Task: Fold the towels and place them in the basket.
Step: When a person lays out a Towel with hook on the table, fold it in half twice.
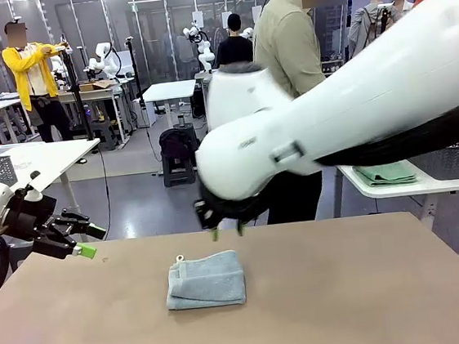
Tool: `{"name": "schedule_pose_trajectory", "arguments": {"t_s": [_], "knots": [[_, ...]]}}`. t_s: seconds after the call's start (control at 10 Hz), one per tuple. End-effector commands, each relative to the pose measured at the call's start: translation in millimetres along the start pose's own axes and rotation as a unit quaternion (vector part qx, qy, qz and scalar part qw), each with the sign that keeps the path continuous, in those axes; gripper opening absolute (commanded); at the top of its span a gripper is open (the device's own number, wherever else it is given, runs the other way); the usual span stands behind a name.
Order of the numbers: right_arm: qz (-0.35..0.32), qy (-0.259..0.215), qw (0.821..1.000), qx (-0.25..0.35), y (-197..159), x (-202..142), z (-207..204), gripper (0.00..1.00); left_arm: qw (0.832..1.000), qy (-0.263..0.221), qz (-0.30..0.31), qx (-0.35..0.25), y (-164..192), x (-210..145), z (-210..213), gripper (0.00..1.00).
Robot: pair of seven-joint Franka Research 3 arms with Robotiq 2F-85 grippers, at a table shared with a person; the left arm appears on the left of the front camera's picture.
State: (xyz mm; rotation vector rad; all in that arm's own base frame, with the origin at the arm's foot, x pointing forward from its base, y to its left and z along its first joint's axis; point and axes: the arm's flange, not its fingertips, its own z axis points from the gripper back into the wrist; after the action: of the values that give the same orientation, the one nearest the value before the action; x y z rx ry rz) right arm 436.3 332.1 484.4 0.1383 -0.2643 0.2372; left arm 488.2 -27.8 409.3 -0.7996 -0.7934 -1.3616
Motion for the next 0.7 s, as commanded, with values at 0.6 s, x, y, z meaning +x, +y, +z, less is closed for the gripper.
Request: {"name": "schedule_pose_trajectory", "arguments": {"t_s": [0.6], "knots": [[-0.012, 0.004, 1.000, 0.005, -30.9, -12.4, 23.6, 0.56, 1.000, -0.003, 0.003, 0.002, -2.5, 2.8, 0.6, 0.79]]}}
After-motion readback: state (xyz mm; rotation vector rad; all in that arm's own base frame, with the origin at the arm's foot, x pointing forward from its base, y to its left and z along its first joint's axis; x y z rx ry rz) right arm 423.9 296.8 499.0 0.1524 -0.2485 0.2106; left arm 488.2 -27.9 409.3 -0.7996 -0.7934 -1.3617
